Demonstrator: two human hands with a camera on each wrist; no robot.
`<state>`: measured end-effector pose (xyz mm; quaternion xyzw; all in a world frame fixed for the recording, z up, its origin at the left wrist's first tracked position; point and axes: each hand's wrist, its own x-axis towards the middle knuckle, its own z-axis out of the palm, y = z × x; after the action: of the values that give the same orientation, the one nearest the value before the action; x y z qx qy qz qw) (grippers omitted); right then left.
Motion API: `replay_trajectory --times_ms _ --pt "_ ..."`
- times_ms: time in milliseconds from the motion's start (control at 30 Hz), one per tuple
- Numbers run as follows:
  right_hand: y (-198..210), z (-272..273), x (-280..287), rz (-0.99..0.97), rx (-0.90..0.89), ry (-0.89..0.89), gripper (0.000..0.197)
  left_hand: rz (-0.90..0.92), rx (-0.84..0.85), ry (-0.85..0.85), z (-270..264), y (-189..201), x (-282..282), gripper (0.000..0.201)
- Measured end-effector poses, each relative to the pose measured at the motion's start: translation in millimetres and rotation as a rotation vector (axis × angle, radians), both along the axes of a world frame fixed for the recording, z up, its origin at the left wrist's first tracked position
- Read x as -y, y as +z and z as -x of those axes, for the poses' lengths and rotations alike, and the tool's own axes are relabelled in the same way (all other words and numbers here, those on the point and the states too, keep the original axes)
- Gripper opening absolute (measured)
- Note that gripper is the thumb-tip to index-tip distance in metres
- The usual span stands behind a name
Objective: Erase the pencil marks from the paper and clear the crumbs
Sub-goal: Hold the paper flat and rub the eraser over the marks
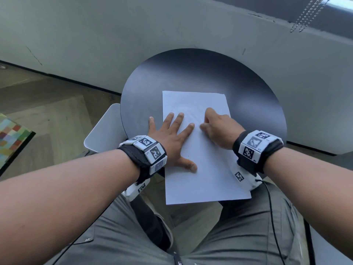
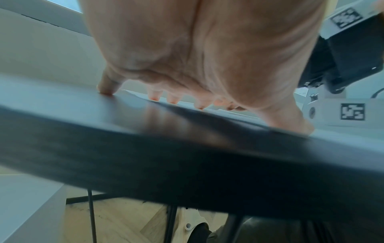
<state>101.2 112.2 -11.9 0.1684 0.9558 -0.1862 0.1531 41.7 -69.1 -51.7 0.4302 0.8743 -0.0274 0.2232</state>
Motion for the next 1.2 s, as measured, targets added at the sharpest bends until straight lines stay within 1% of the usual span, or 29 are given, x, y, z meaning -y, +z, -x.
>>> replay_trajectory --times_ms 100,133,167,300,400,467,533,633,700,733,767,800,900,933,1000,1100,1167,1200 --pt "-2 -16 14 -0.052 0.113 0.186 0.025 -0.004 0.008 -0.009 -1 0 -1 0.135" --pt "-2 -18 13 -0.076 0.132 0.205 0.025 -0.002 0.008 -0.009 -1 0 -1 0.135" --pt "-2 -16 9 -0.103 0.127 0.189 0.024 0.001 0.007 -0.008 -1 0 -1 0.135" --pt "1 -11 -17 -0.171 0.100 -0.005 0.022 0.020 0.001 -0.018 0 3 -1 0.135" --pt "-2 -10 -30 -0.245 0.098 -0.020 0.021 0.019 -0.014 -0.073 8 12 2 0.126" --pt "-2 -12 -31 -0.256 0.067 0.002 0.023 0.005 -0.039 -0.106 14 14 7 0.124" --pt "1 -19 -18 -0.229 0.003 0.092 0.024 -0.003 -0.050 -0.109 17 10 12 0.126" --pt "5 -38 18 -0.163 -0.053 0.345 0.025 -0.002 -0.022 -0.083 17 3 15 0.131" --pt "1 -49 37 -0.211 -0.105 0.530 0.024 0.000 -0.015 -0.083 16 0 14 0.133" --pt "-2 -49 39 -0.253 -0.124 0.584 0.023 -0.001 -0.015 -0.080 15 -1 14 0.134" --pt "-3 -44 37 -0.284 -0.132 0.587 0.023 -0.001 -0.018 -0.078 16 -1 14 0.134" --pt "-4 -35 31 -0.305 -0.124 0.540 0.023 0.002 -0.021 -0.076 16 -1 14 0.134" --pt "-3 -6 6 -0.372 -0.076 0.309 0.025 0.006 -0.026 -0.078 17 -3 14 0.135" --pt "-1 -2 2 -0.374 -0.069 0.280 0.024 0.004 -0.028 -0.078 17 -4 14 0.135" --pt "2 -8 10 -0.340 -0.062 0.357 0.025 0.003 -0.024 -0.075 17 -4 14 0.135" --pt "4 -35 36 -0.260 -0.050 0.557 0.024 -0.003 -0.014 -0.075 17 -6 14 0.134" --pt "5 -38 39 -0.293 -0.080 0.608 0.025 -0.003 -0.007 -0.082 18 -6 14 0.134" --pt "5 -33 37 -0.318 -0.085 0.589 0.028 -0.001 -0.004 -0.085 18 -6 14 0.135"
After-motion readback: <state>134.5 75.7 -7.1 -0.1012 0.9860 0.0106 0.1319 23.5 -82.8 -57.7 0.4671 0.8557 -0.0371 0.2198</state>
